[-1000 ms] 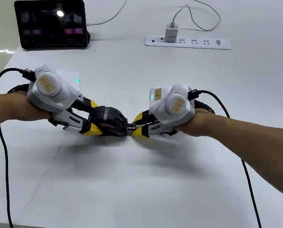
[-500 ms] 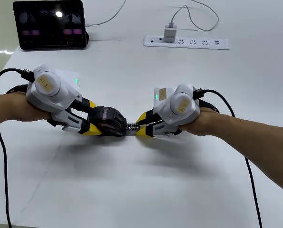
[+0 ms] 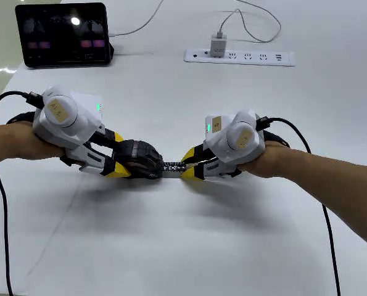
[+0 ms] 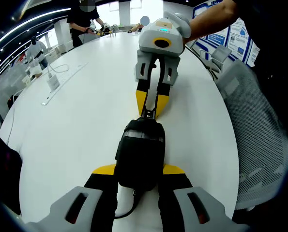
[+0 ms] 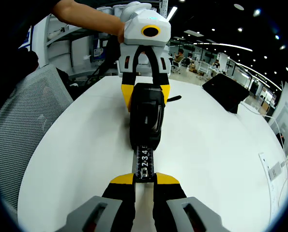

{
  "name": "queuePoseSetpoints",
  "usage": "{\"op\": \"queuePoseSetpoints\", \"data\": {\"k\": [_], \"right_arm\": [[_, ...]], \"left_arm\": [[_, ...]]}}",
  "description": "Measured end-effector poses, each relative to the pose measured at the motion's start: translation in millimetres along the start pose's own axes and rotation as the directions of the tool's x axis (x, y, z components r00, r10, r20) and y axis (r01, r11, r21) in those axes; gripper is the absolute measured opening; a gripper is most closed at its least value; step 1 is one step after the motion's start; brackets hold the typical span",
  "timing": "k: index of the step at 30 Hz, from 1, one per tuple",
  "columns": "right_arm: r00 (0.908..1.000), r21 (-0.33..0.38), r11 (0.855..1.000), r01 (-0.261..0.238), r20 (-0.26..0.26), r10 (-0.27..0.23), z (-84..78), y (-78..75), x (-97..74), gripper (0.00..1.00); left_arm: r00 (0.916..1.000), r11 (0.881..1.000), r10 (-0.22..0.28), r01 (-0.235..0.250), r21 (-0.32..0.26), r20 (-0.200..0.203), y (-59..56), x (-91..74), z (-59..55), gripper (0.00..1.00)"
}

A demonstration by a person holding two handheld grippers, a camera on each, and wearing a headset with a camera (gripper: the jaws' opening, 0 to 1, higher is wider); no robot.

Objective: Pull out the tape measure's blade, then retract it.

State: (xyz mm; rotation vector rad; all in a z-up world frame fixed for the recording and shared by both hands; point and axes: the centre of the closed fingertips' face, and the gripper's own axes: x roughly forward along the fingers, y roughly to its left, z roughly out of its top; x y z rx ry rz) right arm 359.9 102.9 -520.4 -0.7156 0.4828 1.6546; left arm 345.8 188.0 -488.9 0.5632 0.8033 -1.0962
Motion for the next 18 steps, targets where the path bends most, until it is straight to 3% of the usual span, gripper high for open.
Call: {"op": "queuePoseSetpoints", "data": {"k": [18], "right_arm": [[0.9997, 0.001, 1.0, 0.012, -0.022, -0.012, -17.4, 0.8, -16.9, 0.1]], "left_arm": [[1.0, 1.0, 0.0, 0.0, 0.0, -0.003, -0.8, 0.7, 0.0, 0.26]]}}
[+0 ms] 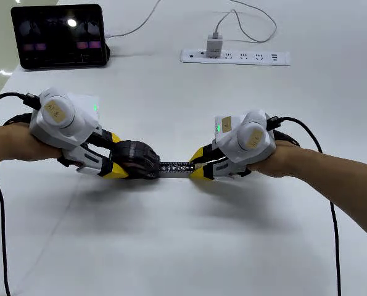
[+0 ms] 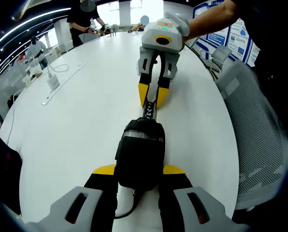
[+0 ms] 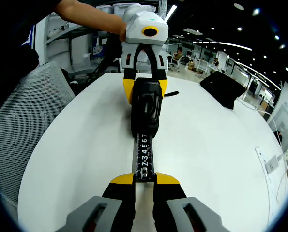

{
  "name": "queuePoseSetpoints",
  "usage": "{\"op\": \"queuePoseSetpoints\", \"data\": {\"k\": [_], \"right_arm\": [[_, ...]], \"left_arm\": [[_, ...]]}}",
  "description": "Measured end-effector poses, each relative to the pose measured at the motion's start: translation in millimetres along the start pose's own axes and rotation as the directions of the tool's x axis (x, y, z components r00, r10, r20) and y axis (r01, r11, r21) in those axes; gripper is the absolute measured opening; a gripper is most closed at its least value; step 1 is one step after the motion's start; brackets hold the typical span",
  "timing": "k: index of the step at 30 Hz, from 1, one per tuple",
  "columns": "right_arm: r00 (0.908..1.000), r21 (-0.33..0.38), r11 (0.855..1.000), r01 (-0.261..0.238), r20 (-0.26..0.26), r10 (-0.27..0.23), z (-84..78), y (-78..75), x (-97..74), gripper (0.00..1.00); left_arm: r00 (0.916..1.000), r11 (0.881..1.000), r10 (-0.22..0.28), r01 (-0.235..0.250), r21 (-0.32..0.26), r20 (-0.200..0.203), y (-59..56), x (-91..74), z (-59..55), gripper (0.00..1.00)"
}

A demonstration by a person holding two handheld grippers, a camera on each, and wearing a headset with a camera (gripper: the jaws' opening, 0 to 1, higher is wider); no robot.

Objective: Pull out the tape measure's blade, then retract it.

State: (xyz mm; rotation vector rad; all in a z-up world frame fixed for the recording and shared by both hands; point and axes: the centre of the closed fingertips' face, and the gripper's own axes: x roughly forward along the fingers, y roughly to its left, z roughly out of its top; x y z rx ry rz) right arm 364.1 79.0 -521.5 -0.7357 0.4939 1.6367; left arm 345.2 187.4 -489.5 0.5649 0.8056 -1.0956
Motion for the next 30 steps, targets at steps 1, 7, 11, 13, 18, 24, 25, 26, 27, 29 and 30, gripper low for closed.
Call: {"op": "queuePoseSetpoints", "data": {"k": [1, 7, 11, 13, 18, 24, 25, 26, 27, 29, 30], "right_arm": [[1.0, 0.002, 1.0, -0.001, -0.001, 0.001, -1.3, 0.2, -1.1, 0.1], [1.0, 0.001, 1.0, 0.0, -0.006, 0.0, -4.9, 1.0, -5.3, 0.1], [1.0, 0.001, 1.0, 0.001, -0.009, -0.001, -7.2, 1.6, -7.6, 0.1], [1.0, 0.003, 1.0, 0.001, -0.01, -0.001, -8.1, 1.9, -8.5, 0.1], [0.9999, 0.008, 1.0, 0.0, -0.013, 0.0, -11.1, 3.0, -11.5, 0.1], [0.9998, 0.012, 1.0, 0.002, -0.019, -0.002, -15.8, 4.1, -15.9, 0.1], [0.9998, 0.014, 1.0, 0.002, -0.018, -0.001, -16.3, 4.3, -16.6, 0.1], [0.9998, 0.015, 1.0, 0.001, -0.019, -0.001, -17.1, 4.5, -17.3, 0.1], [0.9998, 0.016, 1.0, 0.002, -0.019, -0.002, -17.7, 4.6, -18.0, 0.1], [0.9998, 0.018, 1.0, 0.003, -0.02, -0.002, -19.2, 4.8, -19.4, 0.1], [0.9997, 0.019, 1.0, 0.002, -0.023, -0.002, -20.1, 5.0, -19.9, 0.1]], "left_arm": [[1.0, 1.0, 0.0, 0.0, 0.0, 0.0, 0.0, 0.0, -0.1, 0.26], [1.0, 1.0, -0.001, 0.001, 0.0, -0.002, -0.1, -0.4, -0.8, 0.26], [1.0, 1.0, -0.001, 0.001, 0.001, -0.003, -0.3, -0.6, -1.0, 0.26], [1.0, 1.0, -0.002, 0.002, 0.001, -0.003, -0.6, -0.8, -1.0, 0.26], [1.0, 1.0, -0.005, 0.005, 0.003, -0.006, -1.2, -1.3, -1.0, 0.26], [0.9999, 1.0, -0.005, 0.005, 0.006, -0.009, -1.0, -1.6, -1.3, 0.26], [0.9999, 1.0, -0.005, 0.006, 0.007, -0.01, -1.0, -1.6, -1.4, 0.26], [0.9999, 1.0, -0.006, 0.006, 0.008, -0.011, -1.0, -1.7, -1.4, 0.26], [0.9999, 1.0, -0.006, 0.006, 0.008, -0.012, -1.0, -1.7, -1.4, 0.26], [0.9999, 1.0, -0.007, 0.007, 0.009, -0.013, -0.9, -1.6, -1.5, 0.26], [0.9999, 1.0, -0.007, 0.007, 0.009, -0.013, -1.1, -1.7, -1.3, 0.26]]}}
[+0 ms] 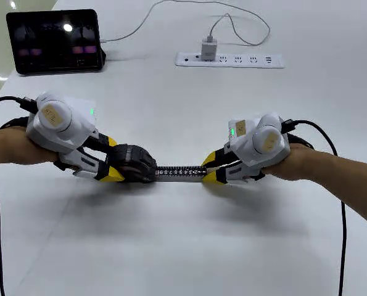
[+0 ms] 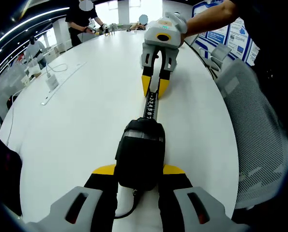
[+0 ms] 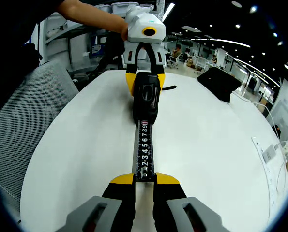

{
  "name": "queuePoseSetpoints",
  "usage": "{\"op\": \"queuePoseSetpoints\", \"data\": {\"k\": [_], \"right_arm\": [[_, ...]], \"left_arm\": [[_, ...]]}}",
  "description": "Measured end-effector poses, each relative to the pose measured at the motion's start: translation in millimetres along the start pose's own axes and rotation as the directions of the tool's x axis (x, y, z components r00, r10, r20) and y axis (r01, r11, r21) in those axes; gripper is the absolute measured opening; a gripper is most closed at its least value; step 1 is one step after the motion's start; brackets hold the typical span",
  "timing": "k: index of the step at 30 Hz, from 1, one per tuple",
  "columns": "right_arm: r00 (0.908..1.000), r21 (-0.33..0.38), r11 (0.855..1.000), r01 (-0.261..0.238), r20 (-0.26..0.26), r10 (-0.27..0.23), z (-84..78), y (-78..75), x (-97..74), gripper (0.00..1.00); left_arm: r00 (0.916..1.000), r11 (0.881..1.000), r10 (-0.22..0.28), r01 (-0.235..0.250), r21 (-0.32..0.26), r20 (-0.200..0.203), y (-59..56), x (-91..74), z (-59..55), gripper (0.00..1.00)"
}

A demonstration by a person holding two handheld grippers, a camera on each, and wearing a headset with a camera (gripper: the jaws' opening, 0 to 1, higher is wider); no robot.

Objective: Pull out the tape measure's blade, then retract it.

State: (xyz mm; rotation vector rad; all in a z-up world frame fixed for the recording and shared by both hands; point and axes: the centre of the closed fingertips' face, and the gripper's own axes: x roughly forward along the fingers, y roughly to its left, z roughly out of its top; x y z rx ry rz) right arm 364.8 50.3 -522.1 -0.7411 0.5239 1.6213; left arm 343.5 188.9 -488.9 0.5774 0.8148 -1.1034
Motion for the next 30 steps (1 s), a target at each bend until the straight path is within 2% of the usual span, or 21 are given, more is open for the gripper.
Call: {"op": "queuePoseSetpoints", "data": {"k": [16, 30], "right_arm": [[0.9998, 0.018, 1.0, 0.007, -0.021, -0.007, -17.5, 1.1, -16.5, 0.1], [0.9996, 0.042, 0.999, 0.007, -0.029, -0.006, -26.5, 2.0, -26.3, 0.1]], "left_arm": [[0.9999, 1.0, -0.012, 0.012, 0.001, -0.004, 0.0, 1.5, 1.8, 0.26], [0.9999, 1.0, -0.014, 0.014, 0.0, -0.002, 0.0, 2.1, 3.0, 0.26]]}}
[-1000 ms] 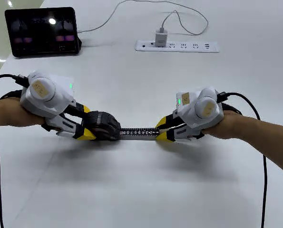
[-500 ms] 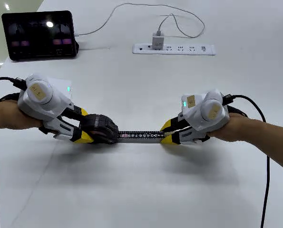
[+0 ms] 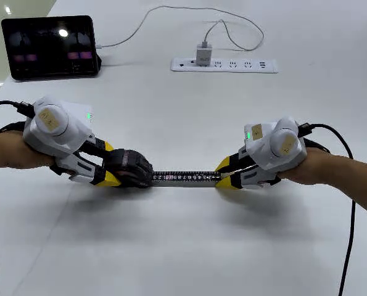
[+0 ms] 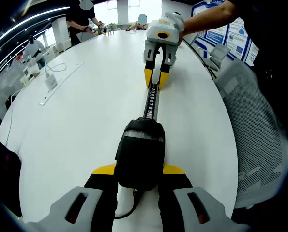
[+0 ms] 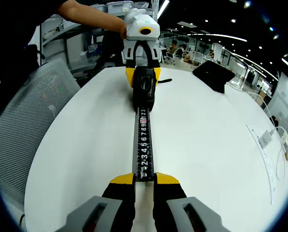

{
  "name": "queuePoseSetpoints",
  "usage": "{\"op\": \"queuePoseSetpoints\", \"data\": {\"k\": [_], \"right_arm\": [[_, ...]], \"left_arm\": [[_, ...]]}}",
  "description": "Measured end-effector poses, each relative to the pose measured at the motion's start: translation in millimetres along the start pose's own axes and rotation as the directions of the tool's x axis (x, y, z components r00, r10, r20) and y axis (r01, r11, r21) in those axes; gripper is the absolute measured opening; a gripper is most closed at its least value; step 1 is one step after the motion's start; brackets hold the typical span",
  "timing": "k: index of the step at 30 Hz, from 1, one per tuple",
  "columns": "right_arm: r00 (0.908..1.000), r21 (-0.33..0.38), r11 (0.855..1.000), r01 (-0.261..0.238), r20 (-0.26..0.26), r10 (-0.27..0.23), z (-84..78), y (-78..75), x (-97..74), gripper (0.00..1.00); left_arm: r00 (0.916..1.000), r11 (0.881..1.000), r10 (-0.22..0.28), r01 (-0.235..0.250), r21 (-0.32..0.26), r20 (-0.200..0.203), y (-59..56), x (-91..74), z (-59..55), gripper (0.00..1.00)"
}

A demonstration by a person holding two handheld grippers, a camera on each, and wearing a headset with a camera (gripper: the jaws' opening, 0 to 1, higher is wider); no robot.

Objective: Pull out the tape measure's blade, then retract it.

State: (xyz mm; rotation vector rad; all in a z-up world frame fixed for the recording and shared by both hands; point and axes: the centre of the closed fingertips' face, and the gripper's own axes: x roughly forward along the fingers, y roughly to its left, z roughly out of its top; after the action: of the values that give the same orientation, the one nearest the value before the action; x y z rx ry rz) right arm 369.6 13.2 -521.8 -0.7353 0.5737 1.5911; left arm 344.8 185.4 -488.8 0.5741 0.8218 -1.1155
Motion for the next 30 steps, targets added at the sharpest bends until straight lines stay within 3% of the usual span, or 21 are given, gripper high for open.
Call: {"op": "queuePoseSetpoints", "data": {"k": [30], "right_arm": [[0.9999, 0.04, 0.999, -0.004, -0.013, 0.005, -20.2, 4.0, -22.6, 0.1]], "left_arm": [[0.9999, 1.0, -0.009, 0.009, -0.001, -0.006, 0.4, -1.0, -1.2, 0.26]]}}
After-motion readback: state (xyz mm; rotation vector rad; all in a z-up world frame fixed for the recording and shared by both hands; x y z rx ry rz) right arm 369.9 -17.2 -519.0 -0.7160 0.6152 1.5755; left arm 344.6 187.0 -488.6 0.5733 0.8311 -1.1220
